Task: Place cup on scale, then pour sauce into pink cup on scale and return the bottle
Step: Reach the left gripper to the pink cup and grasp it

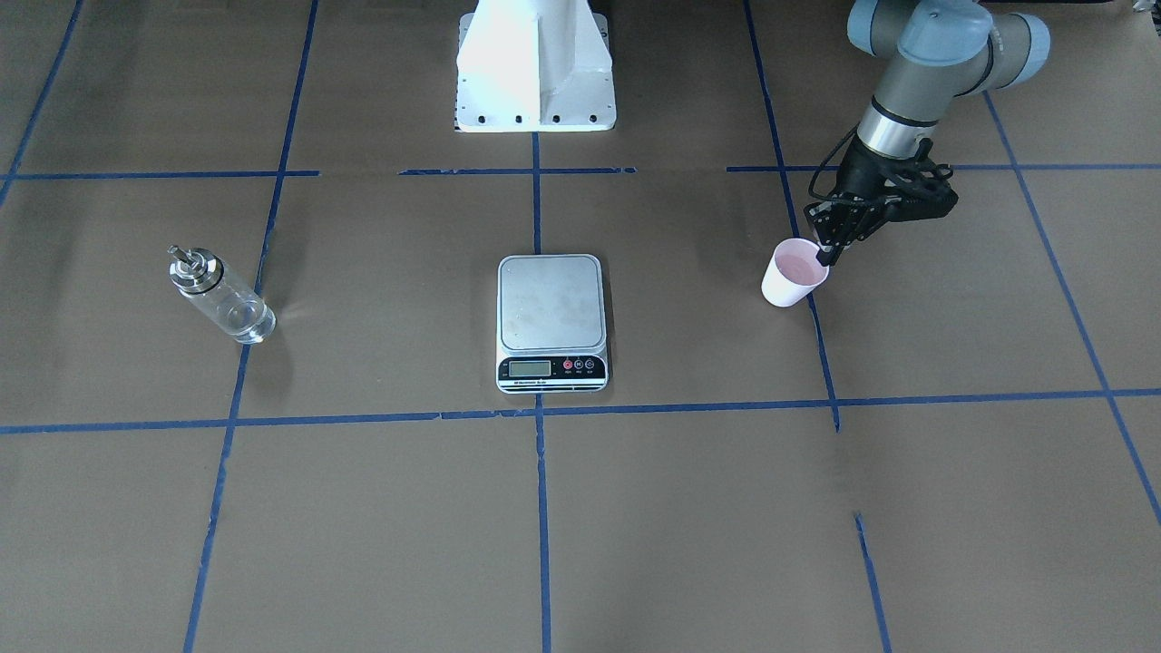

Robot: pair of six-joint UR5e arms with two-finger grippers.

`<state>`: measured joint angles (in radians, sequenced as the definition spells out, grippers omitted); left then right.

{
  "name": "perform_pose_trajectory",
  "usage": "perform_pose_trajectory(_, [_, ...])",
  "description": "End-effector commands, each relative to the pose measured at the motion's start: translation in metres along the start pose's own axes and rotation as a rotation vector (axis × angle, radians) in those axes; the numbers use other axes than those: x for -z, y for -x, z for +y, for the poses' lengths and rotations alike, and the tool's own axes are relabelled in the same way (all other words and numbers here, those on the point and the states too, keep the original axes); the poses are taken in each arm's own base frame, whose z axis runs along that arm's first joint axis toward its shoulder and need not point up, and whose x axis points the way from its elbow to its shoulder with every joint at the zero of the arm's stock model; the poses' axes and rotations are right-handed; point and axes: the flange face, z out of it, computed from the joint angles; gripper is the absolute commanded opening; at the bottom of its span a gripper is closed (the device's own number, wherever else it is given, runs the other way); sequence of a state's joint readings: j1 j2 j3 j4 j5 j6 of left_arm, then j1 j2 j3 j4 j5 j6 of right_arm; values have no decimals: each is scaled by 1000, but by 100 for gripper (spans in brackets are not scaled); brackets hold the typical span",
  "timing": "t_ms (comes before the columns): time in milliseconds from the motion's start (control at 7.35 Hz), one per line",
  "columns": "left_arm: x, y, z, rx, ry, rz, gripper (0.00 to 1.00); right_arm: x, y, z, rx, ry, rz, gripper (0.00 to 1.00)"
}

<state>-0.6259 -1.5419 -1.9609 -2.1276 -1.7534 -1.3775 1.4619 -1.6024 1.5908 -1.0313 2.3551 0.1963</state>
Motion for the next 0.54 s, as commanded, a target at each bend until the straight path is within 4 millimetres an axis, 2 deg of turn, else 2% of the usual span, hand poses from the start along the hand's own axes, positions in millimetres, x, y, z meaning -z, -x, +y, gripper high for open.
perform_pose_trajectory(0, [0,-11,3,-9,4,17,0,0,0,0,0,0,0,100])
perform_pose_trajectory(272, [13,-27,3,-20,4,57,0,0,0,0,0,0,0,100])
perform_pose_trajectory(408, [23,-42,2,-27,4,91,0,-1,-1,2,-2,2,1,100])
